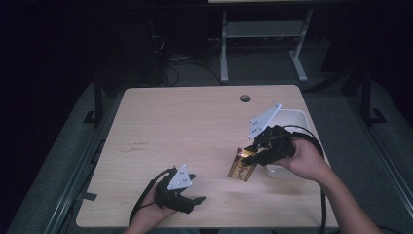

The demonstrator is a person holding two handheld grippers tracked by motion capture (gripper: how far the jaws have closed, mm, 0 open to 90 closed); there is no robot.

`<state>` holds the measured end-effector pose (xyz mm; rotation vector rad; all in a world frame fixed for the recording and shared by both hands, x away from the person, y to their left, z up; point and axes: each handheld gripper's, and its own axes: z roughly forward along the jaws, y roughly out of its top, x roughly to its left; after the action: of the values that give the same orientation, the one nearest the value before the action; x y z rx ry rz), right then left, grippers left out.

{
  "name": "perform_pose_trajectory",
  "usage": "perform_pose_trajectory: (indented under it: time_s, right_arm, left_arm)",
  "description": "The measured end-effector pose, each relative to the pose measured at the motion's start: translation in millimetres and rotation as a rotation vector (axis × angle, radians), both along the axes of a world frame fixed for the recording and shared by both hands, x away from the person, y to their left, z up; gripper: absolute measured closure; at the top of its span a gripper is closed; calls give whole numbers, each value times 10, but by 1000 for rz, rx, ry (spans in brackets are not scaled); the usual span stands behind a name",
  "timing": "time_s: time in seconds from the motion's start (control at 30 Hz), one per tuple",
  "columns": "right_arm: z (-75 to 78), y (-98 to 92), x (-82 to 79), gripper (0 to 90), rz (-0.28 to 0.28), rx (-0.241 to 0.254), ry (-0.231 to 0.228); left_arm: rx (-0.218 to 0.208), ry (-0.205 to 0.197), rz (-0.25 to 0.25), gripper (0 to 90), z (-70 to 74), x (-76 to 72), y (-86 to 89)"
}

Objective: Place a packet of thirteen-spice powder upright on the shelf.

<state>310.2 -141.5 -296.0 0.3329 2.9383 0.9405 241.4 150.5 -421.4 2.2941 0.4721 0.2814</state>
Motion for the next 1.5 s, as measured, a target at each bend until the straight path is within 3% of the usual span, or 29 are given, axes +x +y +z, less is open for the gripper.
perform_pose_trajectory:
  time_s: [0.33,0.83,1.5]
  right_arm:
    - [189,-140,88,690,-15,-16,-28]
    - [387,-382,239,689,-82,-49,-70]
    - [271,-855,479,689,-245,-126,-74]
  left_arm:
    - [-2,5,0,249,-2,5,8]
    - [-5,11,12,247,7,27,49]
    - [-3,21,10,247,-16,34,29]
